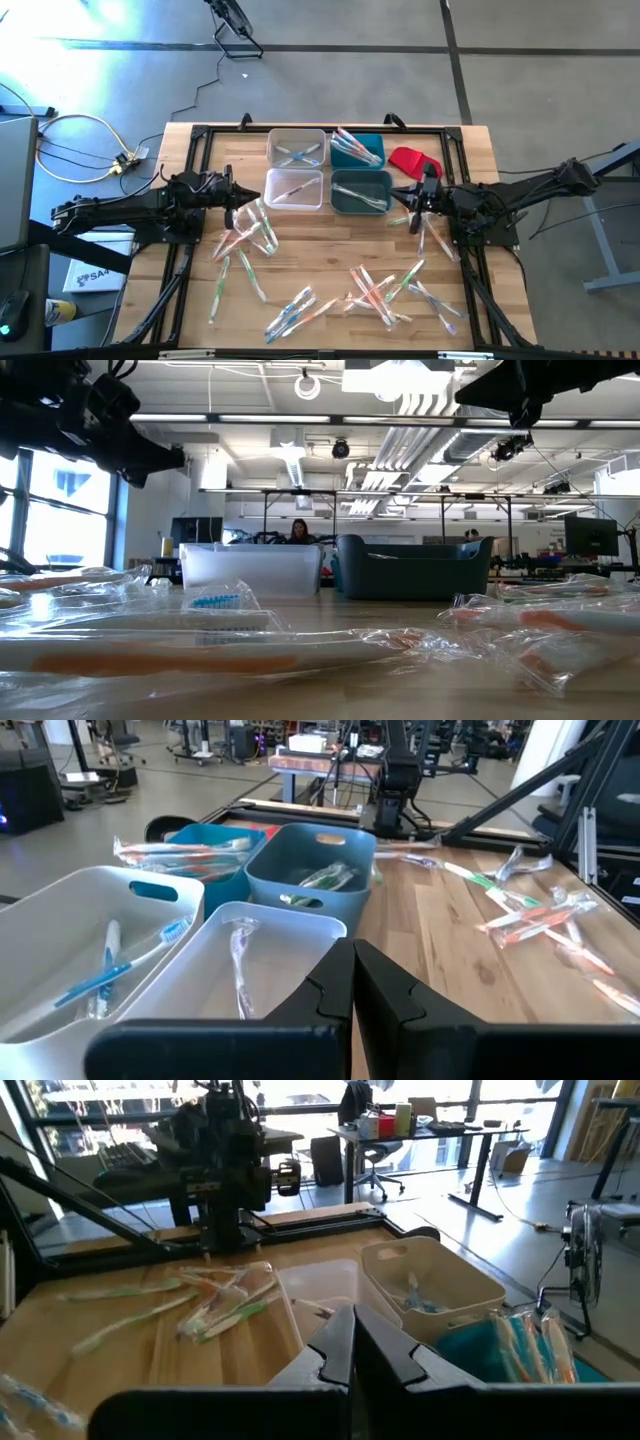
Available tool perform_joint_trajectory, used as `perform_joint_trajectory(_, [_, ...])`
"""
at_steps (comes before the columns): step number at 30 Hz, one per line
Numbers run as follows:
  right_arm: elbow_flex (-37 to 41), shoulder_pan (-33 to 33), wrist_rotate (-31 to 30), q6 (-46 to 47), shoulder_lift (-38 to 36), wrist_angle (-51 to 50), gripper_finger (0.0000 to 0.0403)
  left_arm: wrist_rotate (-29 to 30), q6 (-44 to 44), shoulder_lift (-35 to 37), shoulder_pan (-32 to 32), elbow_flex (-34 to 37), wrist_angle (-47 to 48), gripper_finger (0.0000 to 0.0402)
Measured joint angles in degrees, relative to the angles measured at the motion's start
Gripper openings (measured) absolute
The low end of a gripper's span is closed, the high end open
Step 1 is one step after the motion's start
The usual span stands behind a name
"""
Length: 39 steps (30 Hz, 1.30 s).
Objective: Pick & Place Toothbrushes
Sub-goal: Put the blue toothbrush into the white bin
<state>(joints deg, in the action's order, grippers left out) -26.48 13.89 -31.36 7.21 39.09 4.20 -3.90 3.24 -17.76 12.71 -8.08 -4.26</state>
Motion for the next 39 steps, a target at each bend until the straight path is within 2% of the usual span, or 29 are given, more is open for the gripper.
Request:
perform_joint_trajectory(3, [0.0,0.0,-0.04,-1.41,1.02,1.95,0.0002,0.44,-1.64,0.0,0.0,0.0,-0.12,0.0001])
perform_joint_trajectory(9, [0.0,0.0,-0.19,-2.06,4.69,11.17,0.0002,2.29,-11.72,0.0,0.0,-0.2,-2.21,0.0001])
perform_joint_trajectory(12, [-1.19,0.0,-2.3,-2.94,7.33,11.85,0.0002,2.29,-13.99,0.02,0.0,-0.26,-3.4,0.0001])
perform_joint_trajectory(16, [-6.39,0.0,-7.04,-2.41,12.15,4.37,0.0002,2.29,-14.97,0.0,0.0,-0.26,-2.83,0.0001])
perform_joint_trajectory(23, [-20.77,0.02,-6.79,5.95,20.29,-18.16,0.0002,2.29,-15.01,0.01,0.0,-0.26,-1.36,0.0001])
perform_joint_trajectory(26, [-25.34,0.0,-3.17,11.0,22.83,-29.22,0.0002,3.2,-15.01,0.0,0.0,-0.28,-0.68,0.0001])
perform_joint_trajectory(29, [-26.94,0.0,3.04,14.86,24.34,-37.0,0.0002,4.52,-15.01,0.02,0.01,-0.28,0.14,0.0001])
perform_joint_trajectory(34, [-26.95,0.49,12.97,18.16,26.36,-45.13,0.0002,5.59,-15.01,0.02,0.02,-0.28,0.21,0.0001])
perform_joint_trajectory(39, [-26.95,2.34,19.17,20.67,28.45,-50.11,0.0002,5.99,-15.01,0.0,0.02,-0.28,0.19,0.0001])
